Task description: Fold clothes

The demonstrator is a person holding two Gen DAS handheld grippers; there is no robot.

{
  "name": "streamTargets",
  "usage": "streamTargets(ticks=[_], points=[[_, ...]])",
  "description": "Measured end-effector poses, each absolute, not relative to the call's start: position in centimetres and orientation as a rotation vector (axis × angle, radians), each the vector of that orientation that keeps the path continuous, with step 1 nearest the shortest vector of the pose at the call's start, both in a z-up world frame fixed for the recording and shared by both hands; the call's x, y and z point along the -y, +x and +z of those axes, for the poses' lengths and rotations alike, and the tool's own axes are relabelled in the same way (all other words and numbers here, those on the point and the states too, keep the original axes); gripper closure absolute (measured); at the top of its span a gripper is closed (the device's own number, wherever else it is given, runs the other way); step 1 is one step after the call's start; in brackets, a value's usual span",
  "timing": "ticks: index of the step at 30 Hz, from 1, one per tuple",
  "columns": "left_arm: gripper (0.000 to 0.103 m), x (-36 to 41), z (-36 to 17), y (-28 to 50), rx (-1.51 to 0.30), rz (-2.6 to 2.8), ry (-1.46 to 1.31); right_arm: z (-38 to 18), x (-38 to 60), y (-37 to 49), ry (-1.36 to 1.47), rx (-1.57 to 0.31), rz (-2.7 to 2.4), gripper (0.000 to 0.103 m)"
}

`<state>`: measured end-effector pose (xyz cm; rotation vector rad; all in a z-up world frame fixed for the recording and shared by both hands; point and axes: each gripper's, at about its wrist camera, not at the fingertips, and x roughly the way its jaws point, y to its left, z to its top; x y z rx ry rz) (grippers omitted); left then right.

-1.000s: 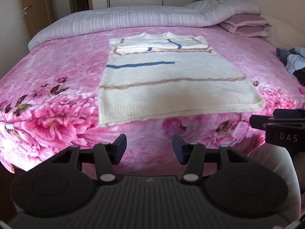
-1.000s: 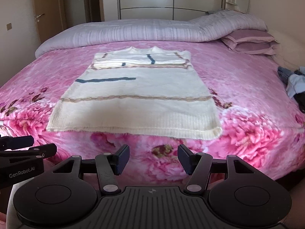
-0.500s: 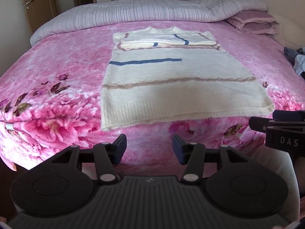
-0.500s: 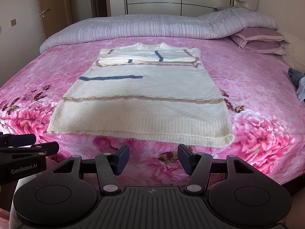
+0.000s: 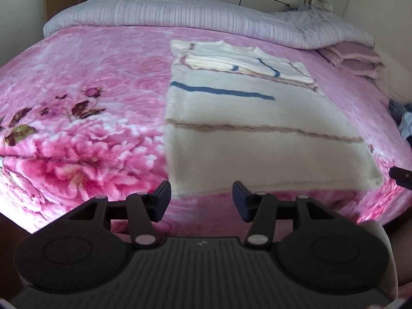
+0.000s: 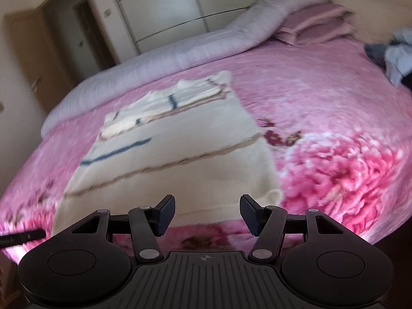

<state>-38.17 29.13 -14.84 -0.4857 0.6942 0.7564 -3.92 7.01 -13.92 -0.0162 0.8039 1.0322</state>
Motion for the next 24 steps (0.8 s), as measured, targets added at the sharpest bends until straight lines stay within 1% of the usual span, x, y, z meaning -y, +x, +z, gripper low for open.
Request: streamTargets(ticks=[8,13,24], points=[[0.054,-32.4,-16.2,-39.4,-0.636,0.714,-0.625,-14.7,-4.5,1.1,0.152,-0.858,0.985,0.044],[0.055,-34.5,-17.1,-40.0,-0.616,0.698,-0.704,-14.9,-4.4,3.2,0.115,-0.856,0.949,0.044],[0.057,-37.9,-19.5,-40.3,-0.565,0.632,-0.897,-17.3,-5.6,7.3,0.159,-1.031,1.015,0.044]])
